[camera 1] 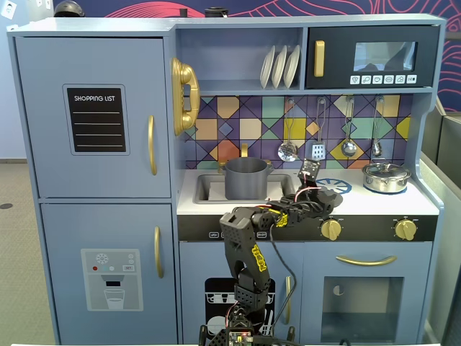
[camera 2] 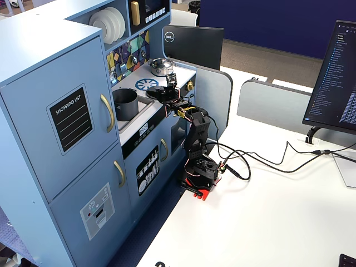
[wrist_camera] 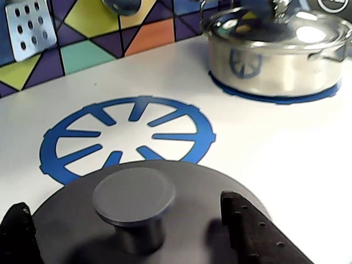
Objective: Pick up the lid from the counter and put it on the gray recipient
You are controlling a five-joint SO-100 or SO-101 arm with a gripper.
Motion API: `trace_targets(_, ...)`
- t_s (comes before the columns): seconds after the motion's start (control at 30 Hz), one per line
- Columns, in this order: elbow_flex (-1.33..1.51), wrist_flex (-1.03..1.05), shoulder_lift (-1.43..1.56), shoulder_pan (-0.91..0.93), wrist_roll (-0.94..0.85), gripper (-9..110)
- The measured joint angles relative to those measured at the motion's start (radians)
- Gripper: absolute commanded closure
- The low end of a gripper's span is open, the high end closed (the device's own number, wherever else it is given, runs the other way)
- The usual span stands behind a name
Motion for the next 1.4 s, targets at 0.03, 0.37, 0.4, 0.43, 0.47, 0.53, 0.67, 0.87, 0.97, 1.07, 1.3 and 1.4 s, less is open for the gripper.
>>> trace_targets(0.03, -0.009, -0.005, -0.014, -0.005, 0.000, 66)
trace_targets(0.37, -0.044, -0.017, -0.060, -0.040, 0.002, 102)
trace_targets(0.4, -0.044, -0.018, -0.060, -0.040, 0.005, 102)
trace_targets(0.43, -0.044, -0.018, -0.060, -0.040, 0.009, 102)
trace_targets(0.47, -0.044, -0.018, -0.060, -0.040, 0.012, 102)
trace_targets(0.53, -0.044, -0.018, -0.060, -0.041, 0.017, 102)
trace_targets(0.67, -0.043, -0.029, -0.060, -0.046, 0.018, 102)
trace_targets(0.87, -0.048, -0.046, -0.061, -0.067, 0.018, 102)
trace_targets(0.97, -0.077, -0.044, -0.061, -0.089, 0.018, 102)
trace_targets(1.07, -0.127, -0.029, -0.044, -0.103, 0.018, 102)
trace_targets(1.3, -0.233, 0.044, 0.028, -0.124, 0.006, 102)
trace_targets(1.4, -0.273, 0.078, 0.057, -0.143, 0.003, 102)
